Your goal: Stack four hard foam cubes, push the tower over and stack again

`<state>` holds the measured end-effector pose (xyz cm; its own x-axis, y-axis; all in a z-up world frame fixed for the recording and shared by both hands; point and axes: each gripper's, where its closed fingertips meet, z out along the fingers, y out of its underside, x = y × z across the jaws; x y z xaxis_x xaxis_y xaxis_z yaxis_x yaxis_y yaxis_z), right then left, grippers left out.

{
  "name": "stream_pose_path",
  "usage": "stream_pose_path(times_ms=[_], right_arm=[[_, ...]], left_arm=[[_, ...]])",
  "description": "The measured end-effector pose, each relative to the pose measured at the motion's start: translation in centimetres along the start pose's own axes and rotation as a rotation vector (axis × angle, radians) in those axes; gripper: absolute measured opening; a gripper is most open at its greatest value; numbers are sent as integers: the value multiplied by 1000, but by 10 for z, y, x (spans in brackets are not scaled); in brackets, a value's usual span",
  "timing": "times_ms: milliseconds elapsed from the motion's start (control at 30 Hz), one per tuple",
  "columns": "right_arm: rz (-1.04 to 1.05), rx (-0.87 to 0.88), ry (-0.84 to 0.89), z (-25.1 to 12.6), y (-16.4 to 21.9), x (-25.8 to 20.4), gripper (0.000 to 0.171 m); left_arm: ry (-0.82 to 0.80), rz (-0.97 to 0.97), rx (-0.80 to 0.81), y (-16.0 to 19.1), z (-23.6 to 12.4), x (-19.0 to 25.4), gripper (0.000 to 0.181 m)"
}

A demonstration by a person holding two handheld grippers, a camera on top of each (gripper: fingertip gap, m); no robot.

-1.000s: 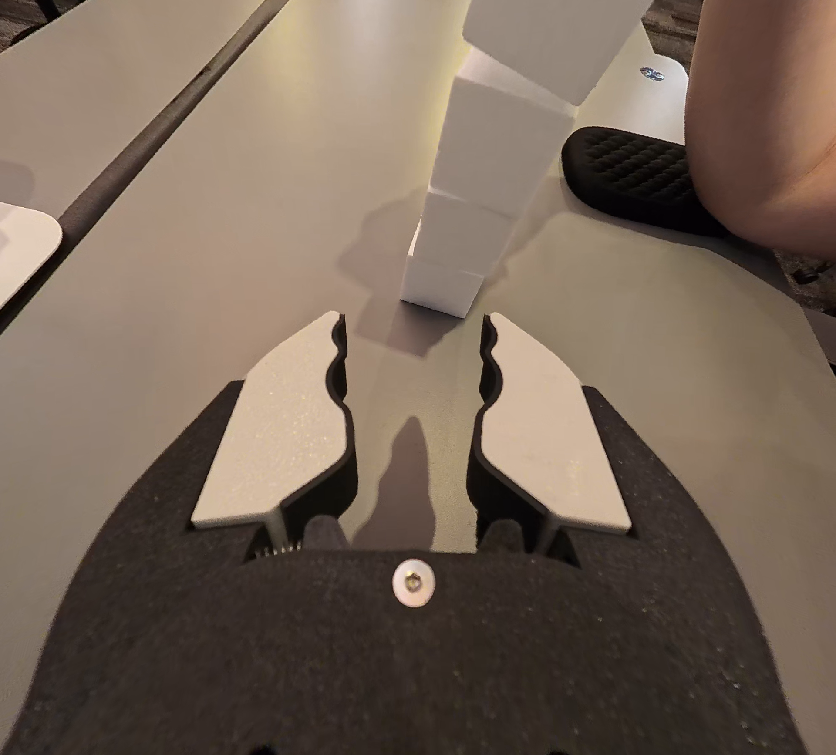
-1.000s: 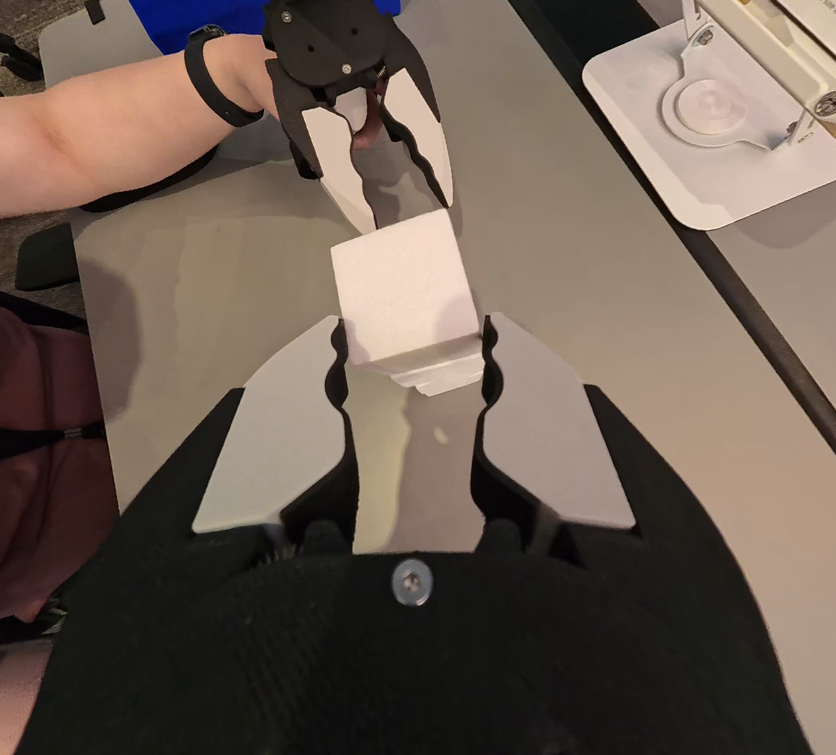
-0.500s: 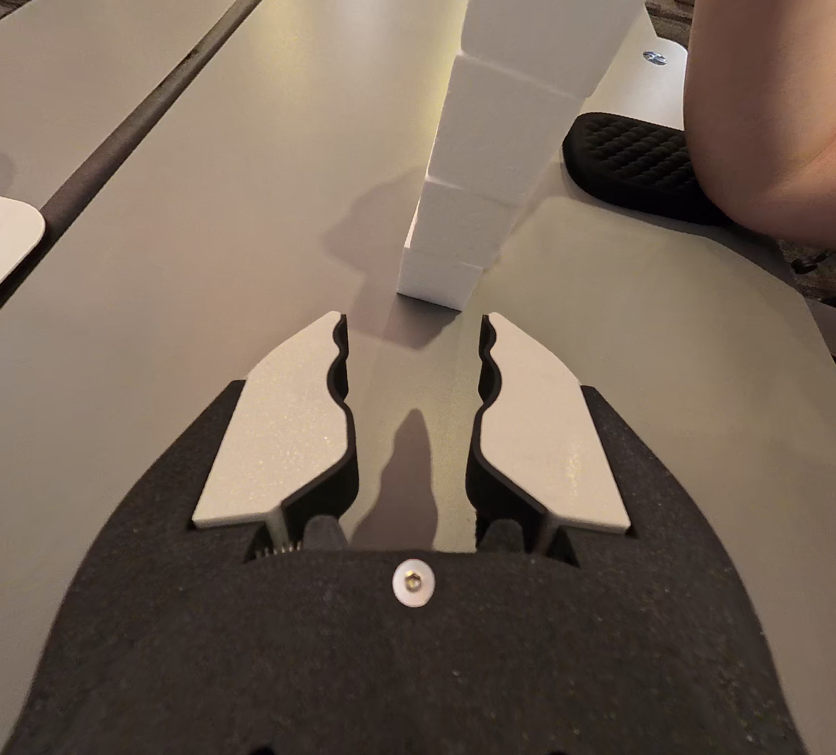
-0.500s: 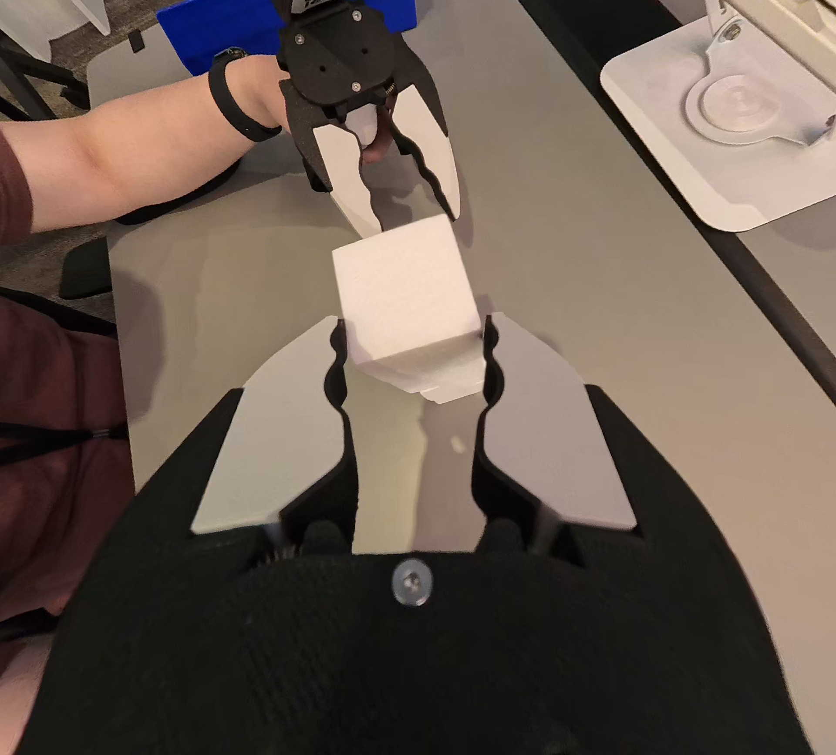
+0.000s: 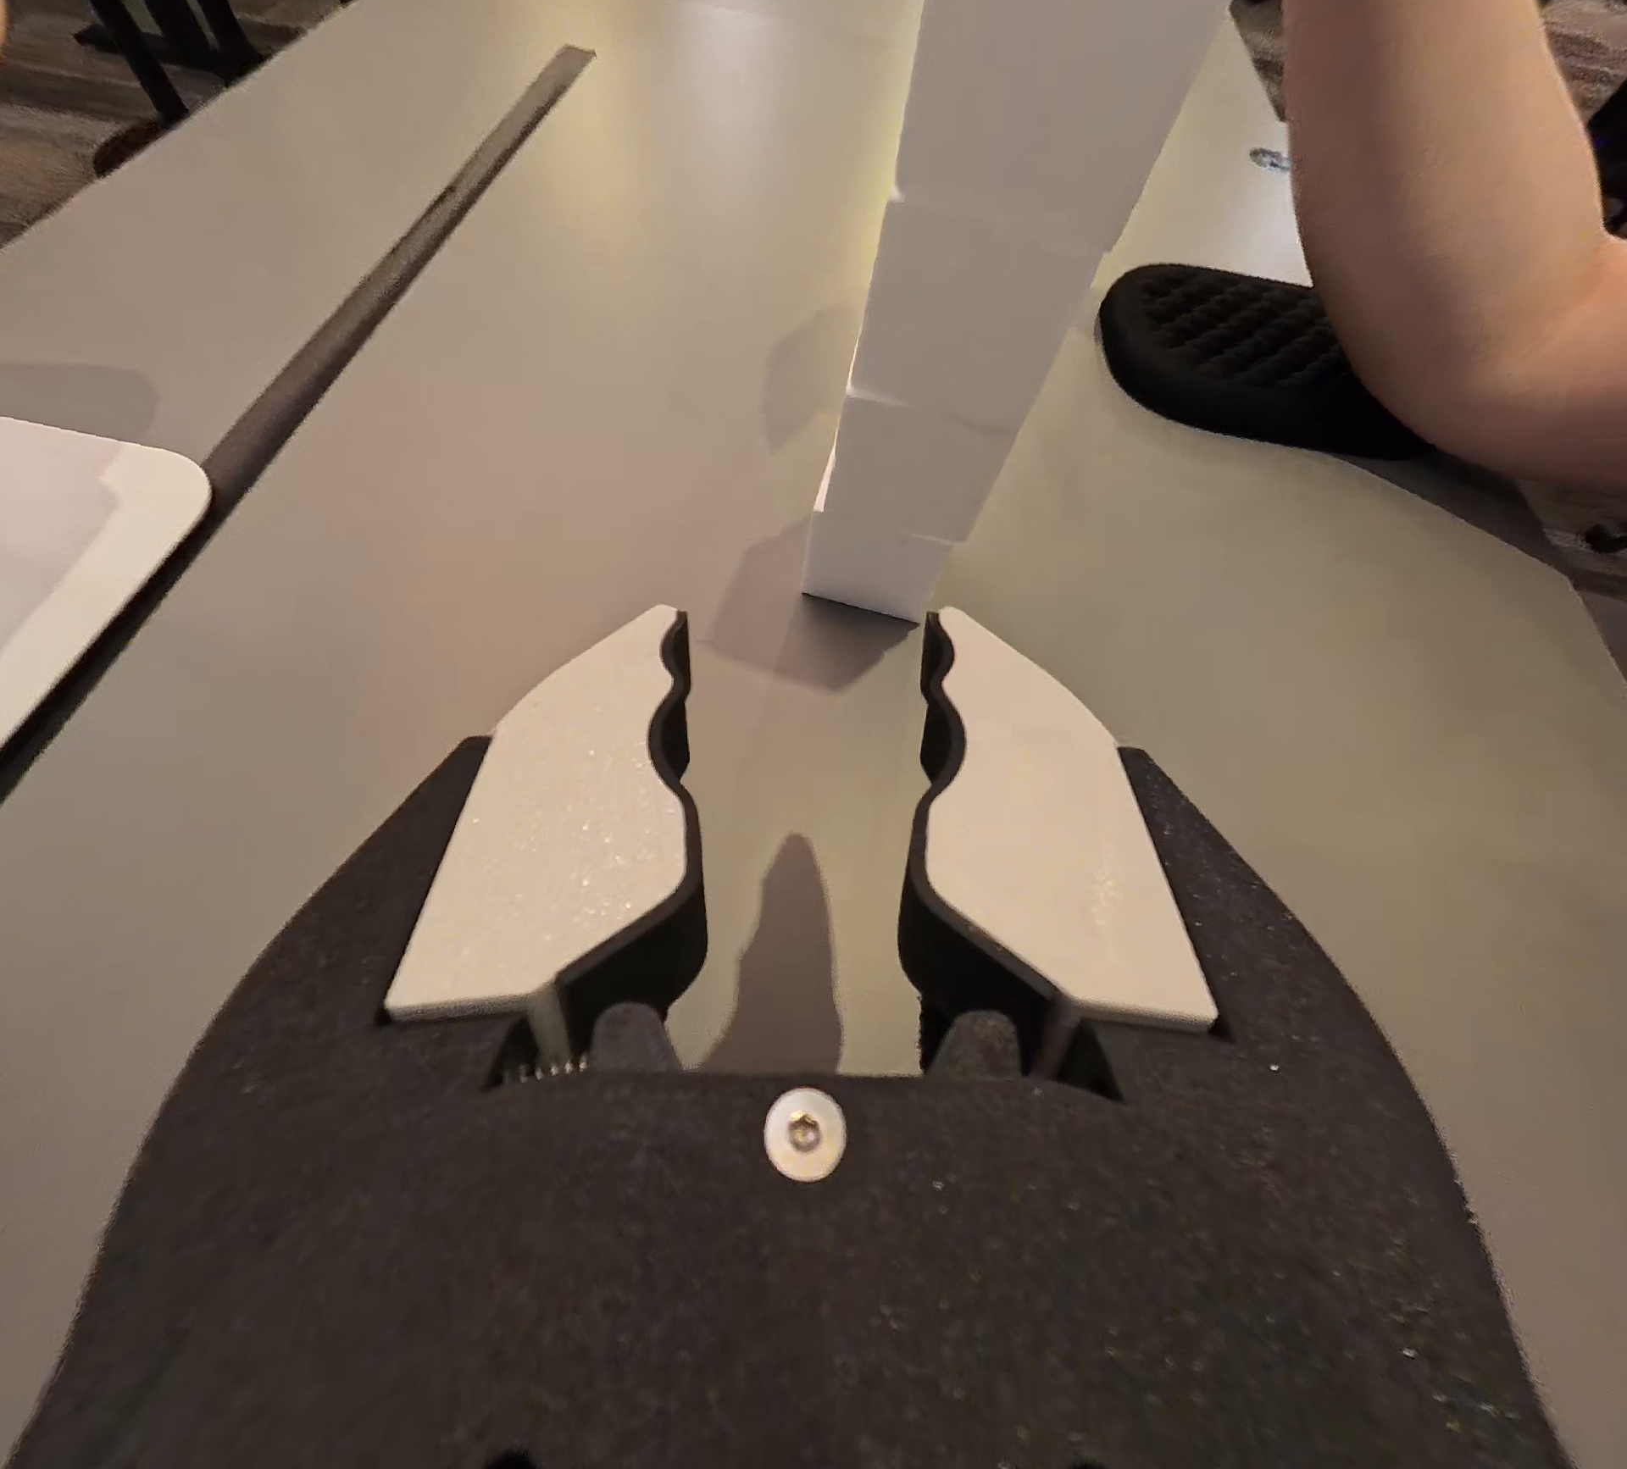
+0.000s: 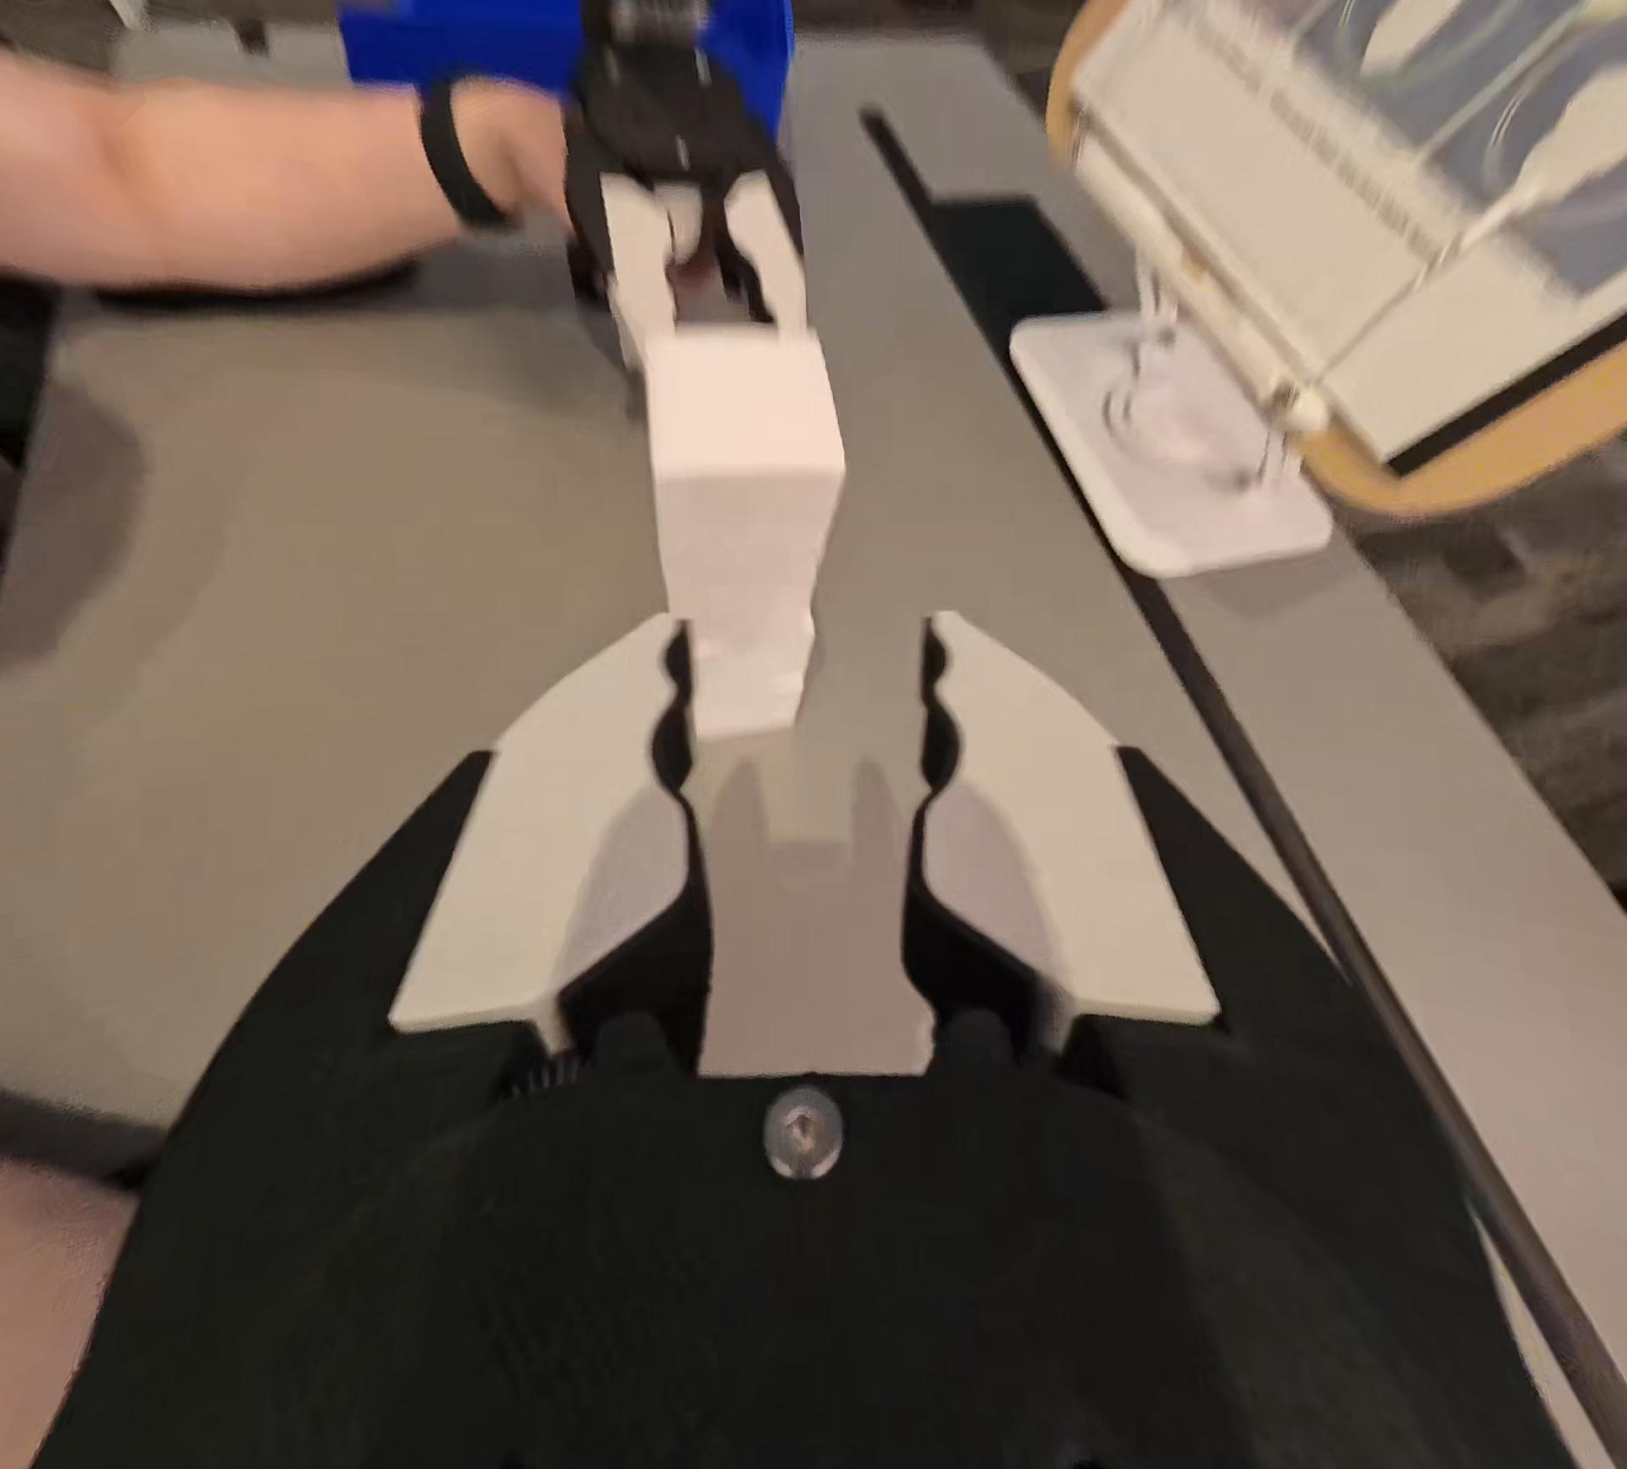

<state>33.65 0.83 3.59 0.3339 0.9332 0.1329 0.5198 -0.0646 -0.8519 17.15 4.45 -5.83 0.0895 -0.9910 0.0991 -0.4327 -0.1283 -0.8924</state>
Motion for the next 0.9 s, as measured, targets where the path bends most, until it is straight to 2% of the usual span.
stream_pose_path(times_ms=[67, 100, 333, 433, 600, 800, 900], right_arm=[[14, -80, -84, 4, 29, -4, 10], [34, -88, -147, 7, 39, -7, 1], [285, -210, -461, 51, 128, -17, 1], [362, -238, -553, 70, 146, -24, 1], [330, -209, -581, 90, 133, -27, 1], [247, -93, -568, 105, 85, -29, 1], [145, -93, -524, 117, 65, -33, 1]], left_arm=[[-16, 9, 29, -7, -8, -3, 50], [-26, 13, 42, -10, -12, -4, 50], [-72, 7, 95, -18, -30, -15, 48], [-81, 10, 86, -15, -30, -18, 48], [-89, 11, 82, -15, -31, -20, 48], [-98, 12, 82, -16, -35, -21, 47], [-103, 8, 79, -16, -38, -23, 47]])
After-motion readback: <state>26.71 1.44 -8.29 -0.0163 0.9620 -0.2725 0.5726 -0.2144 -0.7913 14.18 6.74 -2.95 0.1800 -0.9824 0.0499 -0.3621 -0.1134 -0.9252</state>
